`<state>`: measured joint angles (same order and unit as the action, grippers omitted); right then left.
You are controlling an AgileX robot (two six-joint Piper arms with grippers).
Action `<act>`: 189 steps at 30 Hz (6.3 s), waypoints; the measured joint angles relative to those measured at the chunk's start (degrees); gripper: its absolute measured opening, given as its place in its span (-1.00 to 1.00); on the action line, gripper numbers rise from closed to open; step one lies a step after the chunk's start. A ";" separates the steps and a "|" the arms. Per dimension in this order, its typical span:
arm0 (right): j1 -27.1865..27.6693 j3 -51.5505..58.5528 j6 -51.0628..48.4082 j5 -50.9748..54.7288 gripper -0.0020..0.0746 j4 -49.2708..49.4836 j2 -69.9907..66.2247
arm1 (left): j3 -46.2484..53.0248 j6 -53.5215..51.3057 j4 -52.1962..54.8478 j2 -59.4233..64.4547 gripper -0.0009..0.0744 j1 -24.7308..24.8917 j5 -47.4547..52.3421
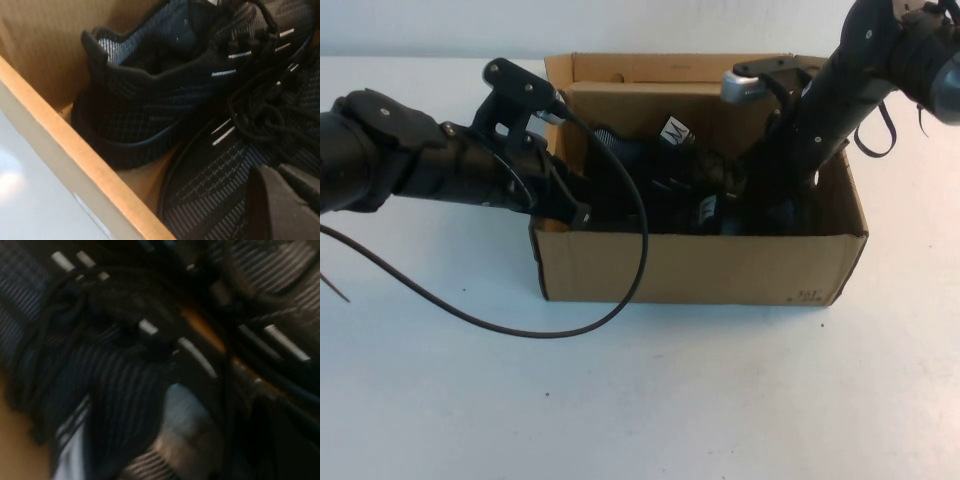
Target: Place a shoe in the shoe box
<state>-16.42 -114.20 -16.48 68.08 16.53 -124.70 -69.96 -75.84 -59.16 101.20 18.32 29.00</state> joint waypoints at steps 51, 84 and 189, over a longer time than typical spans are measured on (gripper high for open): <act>0.36 59.84 -2.52 -30.11 -0.99 -1.18 86.42 | 27.44 19.07 6.49 -65.59 -0.99 0.00 20.60; 0.47 86.66 -3.10 -45.09 -0.99 2.45 107.21 | 31.41 25.16 22.93 -68.95 -0.99 0.00 -0.58; 9.27 115.59 6.58 -51.04 -0.99 -0.74 125.14 | 71.43 75.84 57.70 -101.84 -0.99 -4.73 -6.57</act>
<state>-7.15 1.39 -9.90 17.04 15.79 0.44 1.47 0.00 -1.47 -0.65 13.59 22.42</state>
